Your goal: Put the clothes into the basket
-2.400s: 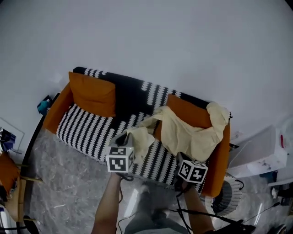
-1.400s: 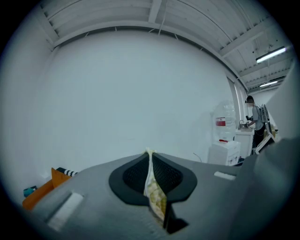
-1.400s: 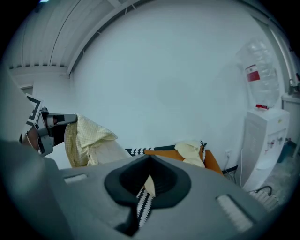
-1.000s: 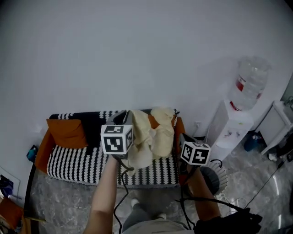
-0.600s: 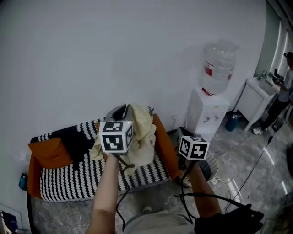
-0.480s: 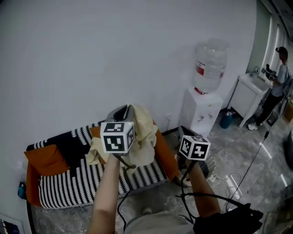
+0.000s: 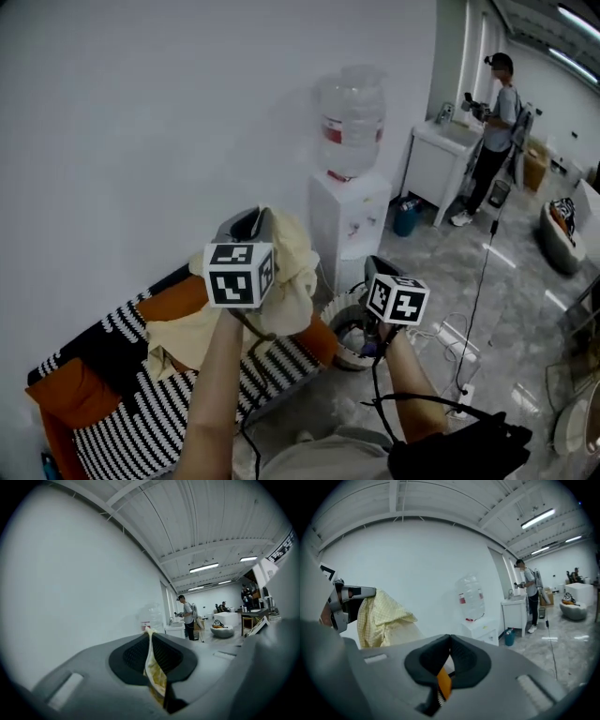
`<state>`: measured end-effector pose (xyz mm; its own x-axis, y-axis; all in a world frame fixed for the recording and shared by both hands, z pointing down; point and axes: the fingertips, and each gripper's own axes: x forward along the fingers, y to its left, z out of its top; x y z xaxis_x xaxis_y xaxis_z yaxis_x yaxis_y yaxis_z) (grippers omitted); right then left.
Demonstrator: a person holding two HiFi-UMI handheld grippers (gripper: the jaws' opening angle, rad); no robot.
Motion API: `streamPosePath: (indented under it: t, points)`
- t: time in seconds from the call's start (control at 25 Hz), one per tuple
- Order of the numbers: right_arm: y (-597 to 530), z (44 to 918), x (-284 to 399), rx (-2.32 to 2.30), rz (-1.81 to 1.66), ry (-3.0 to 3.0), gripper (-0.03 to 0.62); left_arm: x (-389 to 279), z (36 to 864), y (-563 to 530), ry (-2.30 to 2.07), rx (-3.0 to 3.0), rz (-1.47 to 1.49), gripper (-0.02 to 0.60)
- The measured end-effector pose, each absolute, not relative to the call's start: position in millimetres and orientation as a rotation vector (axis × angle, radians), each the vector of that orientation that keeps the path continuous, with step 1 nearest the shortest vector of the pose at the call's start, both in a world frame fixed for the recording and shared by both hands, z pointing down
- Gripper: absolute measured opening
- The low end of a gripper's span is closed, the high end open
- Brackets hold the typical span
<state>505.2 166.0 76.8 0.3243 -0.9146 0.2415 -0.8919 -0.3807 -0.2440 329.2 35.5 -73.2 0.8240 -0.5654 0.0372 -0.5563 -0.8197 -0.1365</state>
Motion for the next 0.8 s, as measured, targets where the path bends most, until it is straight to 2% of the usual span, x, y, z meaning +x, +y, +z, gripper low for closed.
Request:
streamPosePath:
  t: [0.8]
  points:
    - [308,84,656,-2.682,-0.518,1.255,0.003,544,-109,136,0.376,-2.960,0.004,0.028]
